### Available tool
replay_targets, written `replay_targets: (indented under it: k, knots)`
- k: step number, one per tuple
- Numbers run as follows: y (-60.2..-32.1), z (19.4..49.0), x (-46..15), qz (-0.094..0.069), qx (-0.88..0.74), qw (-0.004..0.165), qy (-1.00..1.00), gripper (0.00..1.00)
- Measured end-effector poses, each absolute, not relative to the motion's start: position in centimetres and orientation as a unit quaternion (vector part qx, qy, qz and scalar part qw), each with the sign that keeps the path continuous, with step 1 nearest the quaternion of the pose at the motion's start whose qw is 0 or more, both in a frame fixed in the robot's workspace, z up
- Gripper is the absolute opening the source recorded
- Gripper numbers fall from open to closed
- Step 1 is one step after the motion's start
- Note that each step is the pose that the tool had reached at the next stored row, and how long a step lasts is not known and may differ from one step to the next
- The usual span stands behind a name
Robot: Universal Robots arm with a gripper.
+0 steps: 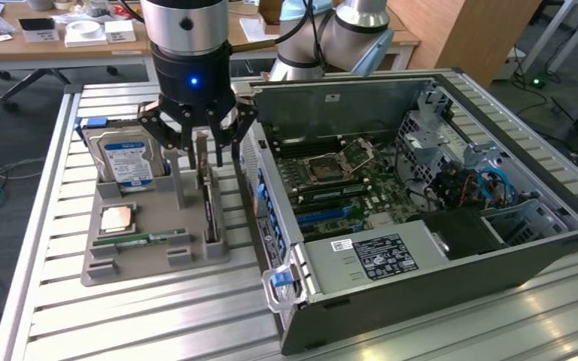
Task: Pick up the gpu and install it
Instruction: 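Pick up the gpu and move the gpu toward the slot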
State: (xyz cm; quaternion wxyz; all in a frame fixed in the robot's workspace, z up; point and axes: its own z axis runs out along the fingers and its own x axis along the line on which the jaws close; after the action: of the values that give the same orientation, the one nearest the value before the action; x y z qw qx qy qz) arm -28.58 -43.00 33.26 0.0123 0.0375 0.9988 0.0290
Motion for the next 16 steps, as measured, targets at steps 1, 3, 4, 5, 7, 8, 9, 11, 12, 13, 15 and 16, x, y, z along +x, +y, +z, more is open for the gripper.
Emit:
replay_targets:
  k: [1,3,4,5,7,8,9,11,12,13,15,16]
  knots:
    - [-42.98,33.25,-28.57,0.029,0.037,0.012,0.999,0.42]
    - [-42.94,33.23,-28.58,0.029,0.037,0.012,0.999,0.42]
    - [-42.92,33.23,-28.58,0.029,0.037,0.012,0.999,0.42]
    - [-42.92,33.23,-28.58,0.029,0.037,0.012,0.999,0.42]
    - [-42.92,33.23,-28.58,0.029,0.037,0.012,0.999,0.42]
    - [-42.92,33.23,-28.58,0.029,0.037,0.012,0.999,0.42]
    - [-42.92,33.23,-28.58,0.029,0.037,0.012,0.999,0.42]
    - [-42.91,33.23,-28.58,0.029,0.037,0.012,0.999,0.42]
    - [-42.91,33.23,-28.58,0.029,0.037,0.012,0.999,0.42]
    - [-42.91,33.23,-28.58,0.029,0.037,0.012,0.999,0.42]
    - [-42.9,33.23,-28.58,0.029,0.037,0.012,0.999,0.42]
    - [-42.9,33.23,-28.58,0.029,0.037,0.012,0.999,0.42]
